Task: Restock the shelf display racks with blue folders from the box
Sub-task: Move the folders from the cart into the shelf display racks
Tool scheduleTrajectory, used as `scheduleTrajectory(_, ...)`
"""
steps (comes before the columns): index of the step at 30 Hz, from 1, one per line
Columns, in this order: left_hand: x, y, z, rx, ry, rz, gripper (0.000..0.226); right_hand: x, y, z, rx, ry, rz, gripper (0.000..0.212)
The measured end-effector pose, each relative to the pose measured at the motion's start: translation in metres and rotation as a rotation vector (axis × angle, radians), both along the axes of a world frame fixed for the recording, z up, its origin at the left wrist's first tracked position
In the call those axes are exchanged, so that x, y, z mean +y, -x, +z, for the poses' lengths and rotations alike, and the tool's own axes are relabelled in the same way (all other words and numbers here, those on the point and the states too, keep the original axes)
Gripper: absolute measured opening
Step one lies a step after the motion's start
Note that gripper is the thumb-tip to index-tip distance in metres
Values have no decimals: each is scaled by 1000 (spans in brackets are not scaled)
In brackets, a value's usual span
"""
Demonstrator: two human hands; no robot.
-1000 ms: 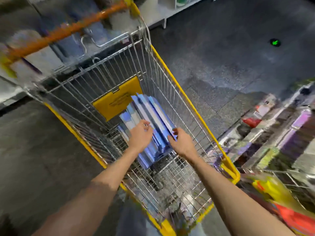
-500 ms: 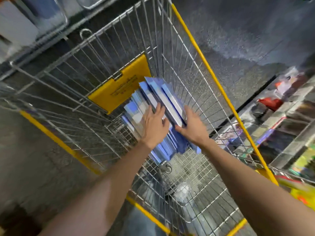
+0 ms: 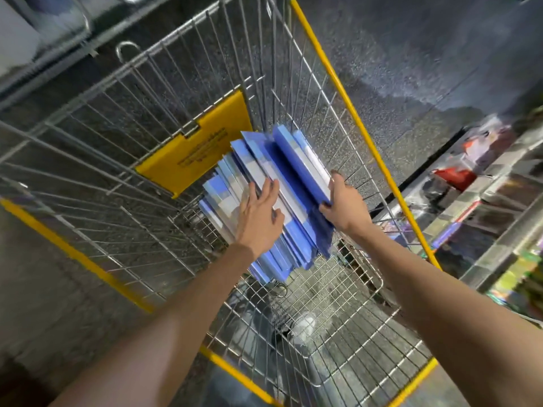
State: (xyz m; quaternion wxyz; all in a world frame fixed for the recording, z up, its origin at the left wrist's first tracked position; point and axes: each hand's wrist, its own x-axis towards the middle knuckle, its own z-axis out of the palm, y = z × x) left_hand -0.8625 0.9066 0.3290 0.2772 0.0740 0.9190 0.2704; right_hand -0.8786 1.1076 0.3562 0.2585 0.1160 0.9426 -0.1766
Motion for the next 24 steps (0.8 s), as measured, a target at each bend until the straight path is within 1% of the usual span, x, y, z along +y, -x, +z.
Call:
scheduleTrajectory(2, -1, 0, 3, -33, -54, 40, 67, -5, -1, -6, -14, -23, 21, 32)
scheduleTrajectory(5, 0, 4, 14, -137, -175, 160, 70, -8, -1, -6, -11, -33, 45, 23)
scheduleTrajectory(8, 2, 9, 34, -93, -329, 319, 67, -10, -2, 2, 16, -49, 43, 17)
scheduleTrajectory(10, 6, 13, 49, -31, -455, 471, 62, -15, -4, 10, 71, -52, 35, 15)
scheduleTrajectory(11, 10, 15, 58, -40, -511, 548, 62, -18, -8, 19, 95, -57, 30, 16)
scheduleTrajectory(12, 15, 19, 64, -88, -559, 619, 66, -22, -11, 26, 118, -56, 28, 17)
scheduleTrajectory(13, 21, 25, 70, -170, -594, 674, 75, -25, -14, 32, 132, -52, 28, 19)
scheduleTrajectory(15, 34, 31, 83, -315, -627, 729, 101, -32, -24, 49, 165, -43, 26, 24)
scheduleTrajectory(16, 40, 32, 91, -354, -653, 747, 111, -35, -30, 62, 192, -36, 35, 25)
scheduleTrajectory(18, 51, 34, 107, -400, -695, 824, 123, -41, -40, 80, 237, -19, 35, 24)
scheduleTrajectory(20, 58, 29, 125, -384, -710, 914, 131, -46, -53, 99, 300, 4, 15, 26)
scheduleTrajectory(21, 60, 26, 129, -347, -692, 944, 131, -49, -58, 104, 326, 31, 8, 27)
scheduleTrajectory(22, 61, 21, 134, -288, -675, 968, 125, -51, -64, 110, 357, 66, 10, 29)
scheduleTrajectory(24, 62, 9, 147, -161, -638, 994, 94, -53, -78, 123, 409, 123, 24, 31)
